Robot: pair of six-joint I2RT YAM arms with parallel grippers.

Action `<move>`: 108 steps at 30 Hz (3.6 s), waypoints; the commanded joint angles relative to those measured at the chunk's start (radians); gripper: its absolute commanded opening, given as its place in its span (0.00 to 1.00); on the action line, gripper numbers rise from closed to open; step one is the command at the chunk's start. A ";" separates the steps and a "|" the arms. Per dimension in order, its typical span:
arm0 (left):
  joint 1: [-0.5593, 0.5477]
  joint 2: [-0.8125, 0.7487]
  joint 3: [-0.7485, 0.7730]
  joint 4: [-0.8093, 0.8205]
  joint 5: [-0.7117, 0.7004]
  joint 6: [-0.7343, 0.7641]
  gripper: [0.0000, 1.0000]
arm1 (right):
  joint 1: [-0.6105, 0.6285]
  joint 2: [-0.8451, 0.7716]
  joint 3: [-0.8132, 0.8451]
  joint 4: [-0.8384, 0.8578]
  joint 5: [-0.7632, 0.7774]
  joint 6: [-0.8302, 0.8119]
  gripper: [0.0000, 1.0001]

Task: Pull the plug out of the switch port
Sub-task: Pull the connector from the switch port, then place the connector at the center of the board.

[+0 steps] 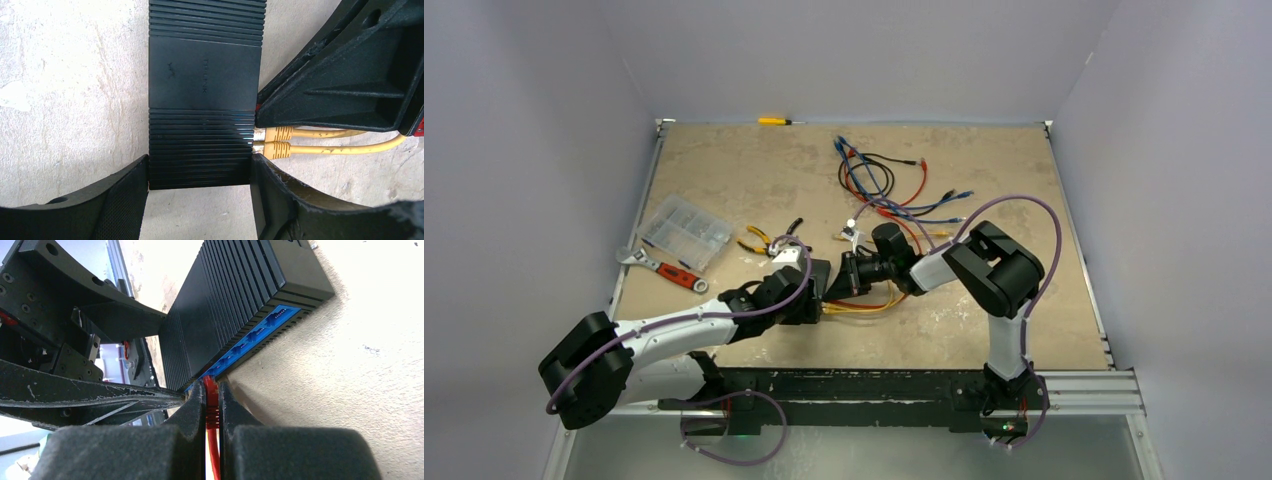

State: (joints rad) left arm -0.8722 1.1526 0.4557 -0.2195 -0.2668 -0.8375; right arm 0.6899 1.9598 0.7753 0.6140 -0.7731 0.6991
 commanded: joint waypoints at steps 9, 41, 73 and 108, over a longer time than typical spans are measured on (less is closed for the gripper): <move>0.013 0.018 -0.016 -0.179 -0.104 -0.040 0.00 | -0.004 -0.062 -0.056 -0.081 0.038 -0.056 0.00; 0.012 0.051 0.012 -0.213 -0.140 -0.079 0.00 | -0.016 -0.192 -0.112 -0.221 0.112 -0.135 0.00; 0.009 0.098 0.047 -0.234 -0.148 -0.021 0.00 | -0.038 -0.245 -0.074 -0.311 0.151 -0.187 0.00; -0.035 0.131 0.047 -0.106 -0.066 0.056 0.00 | -0.034 -0.318 0.124 -0.550 0.491 -0.341 0.67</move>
State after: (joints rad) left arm -0.8974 1.2343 0.5240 -0.2710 -0.3798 -0.7918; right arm 0.6525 1.7023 0.9127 0.1253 -0.3534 0.4229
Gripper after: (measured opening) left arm 0.646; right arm 0.669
